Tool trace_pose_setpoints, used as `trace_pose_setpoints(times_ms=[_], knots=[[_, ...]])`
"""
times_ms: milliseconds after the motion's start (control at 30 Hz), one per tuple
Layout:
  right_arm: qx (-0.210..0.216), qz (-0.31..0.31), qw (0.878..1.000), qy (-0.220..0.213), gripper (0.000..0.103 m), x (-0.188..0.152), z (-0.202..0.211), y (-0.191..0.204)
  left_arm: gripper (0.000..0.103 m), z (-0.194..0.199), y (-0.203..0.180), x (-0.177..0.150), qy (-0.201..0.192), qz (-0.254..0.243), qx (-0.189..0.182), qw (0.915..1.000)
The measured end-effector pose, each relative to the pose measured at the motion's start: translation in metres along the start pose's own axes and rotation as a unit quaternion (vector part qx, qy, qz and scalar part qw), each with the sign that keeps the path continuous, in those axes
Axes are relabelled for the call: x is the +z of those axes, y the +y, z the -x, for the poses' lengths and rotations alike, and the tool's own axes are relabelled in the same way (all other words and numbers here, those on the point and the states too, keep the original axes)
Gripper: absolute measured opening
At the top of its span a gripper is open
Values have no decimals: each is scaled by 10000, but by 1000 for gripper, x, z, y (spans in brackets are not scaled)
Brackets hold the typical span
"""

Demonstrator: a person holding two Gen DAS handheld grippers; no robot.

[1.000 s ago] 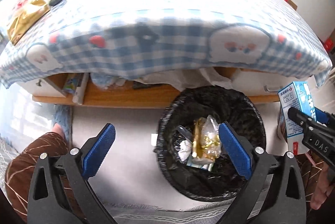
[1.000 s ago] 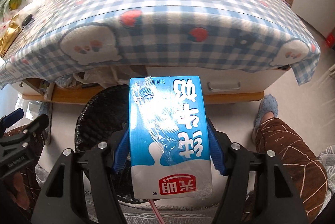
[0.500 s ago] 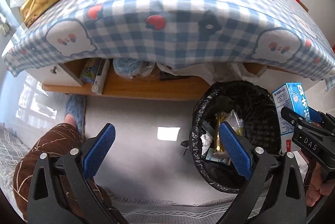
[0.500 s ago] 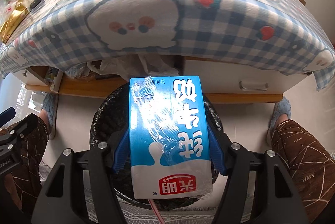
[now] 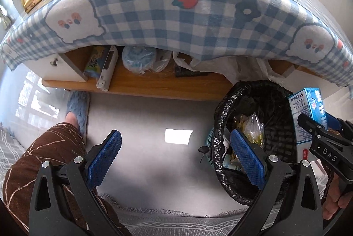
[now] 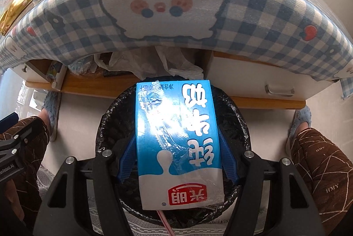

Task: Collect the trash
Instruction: 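Open the right tool to drop the blue milk carton into the bin, then move both tools back over the table toward the remaining trash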

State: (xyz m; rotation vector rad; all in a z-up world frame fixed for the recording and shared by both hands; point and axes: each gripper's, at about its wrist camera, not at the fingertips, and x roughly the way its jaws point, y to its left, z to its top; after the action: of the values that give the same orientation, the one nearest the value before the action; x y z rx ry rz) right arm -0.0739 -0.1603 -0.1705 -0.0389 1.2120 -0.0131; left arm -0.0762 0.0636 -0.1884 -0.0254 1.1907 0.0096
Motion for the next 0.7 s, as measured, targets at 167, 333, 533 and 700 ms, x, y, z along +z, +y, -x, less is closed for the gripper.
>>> trace_pose_setpoints(times_ms=[167,333,533,700], knots=[[-84,-15,9999,-120,83,1,7,-2,97,0,-5,-1,8,-26,2,10000],[-153,-97,9995,-242,91,2,20,-14,97,8,-11,-1,-78,-64,-57,9999],[-222,-250,9984,-465,94,5,43,-36,97,27,-28,1,-238,-217,-150,9994],[-295,-335,9966,-699,94,11,65,-54,97,47,-43,6,-402,-331,-269,9983]])
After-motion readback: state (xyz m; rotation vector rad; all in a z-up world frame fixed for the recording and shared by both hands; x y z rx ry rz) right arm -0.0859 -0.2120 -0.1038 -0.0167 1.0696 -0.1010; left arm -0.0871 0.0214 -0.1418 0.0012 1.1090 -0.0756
